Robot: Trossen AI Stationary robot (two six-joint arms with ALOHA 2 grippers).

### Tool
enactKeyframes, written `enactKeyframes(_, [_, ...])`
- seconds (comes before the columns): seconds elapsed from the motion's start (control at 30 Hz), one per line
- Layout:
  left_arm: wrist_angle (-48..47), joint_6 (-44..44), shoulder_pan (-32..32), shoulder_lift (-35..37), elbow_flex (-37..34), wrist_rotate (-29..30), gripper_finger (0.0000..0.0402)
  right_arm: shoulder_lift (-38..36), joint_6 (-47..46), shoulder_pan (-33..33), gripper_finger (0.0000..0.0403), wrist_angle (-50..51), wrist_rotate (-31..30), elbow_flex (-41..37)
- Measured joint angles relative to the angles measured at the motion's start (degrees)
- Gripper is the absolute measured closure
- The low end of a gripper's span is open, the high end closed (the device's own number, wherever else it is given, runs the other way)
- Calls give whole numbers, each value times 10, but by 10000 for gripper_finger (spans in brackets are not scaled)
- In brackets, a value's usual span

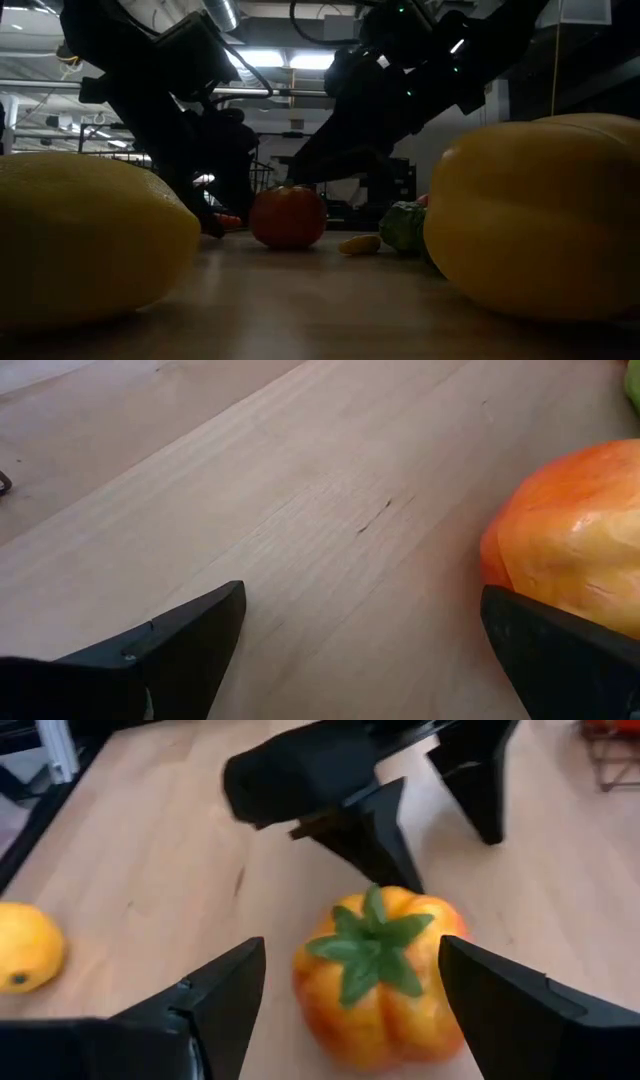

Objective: Sort produce into baskets
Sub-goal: Put the orange tomato into the transparent bin

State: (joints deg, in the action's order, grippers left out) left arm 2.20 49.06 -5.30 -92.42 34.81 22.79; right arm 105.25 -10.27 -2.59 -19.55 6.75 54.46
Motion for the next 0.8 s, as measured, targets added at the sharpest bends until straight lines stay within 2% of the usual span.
enactKeyframes(0.13, [0, 0, 0, 0, 0, 0, 2, 0, 0, 0, 81, 6, 10, 0])
enactKeyframes(0.33, [0, 0, 0, 0, 0, 0, 2, 0, 15, 5, 10, -1, 8, 0])
enactKeyframes(0.53, [0, 0, 0, 0, 0, 0, 2, 0, 17, 8, 22, 0, 7, 0])
enactKeyframes(0.8, [0, 0, 0, 0, 0, 0, 2, 1, 48, 7, 5, -5, -11, 0])
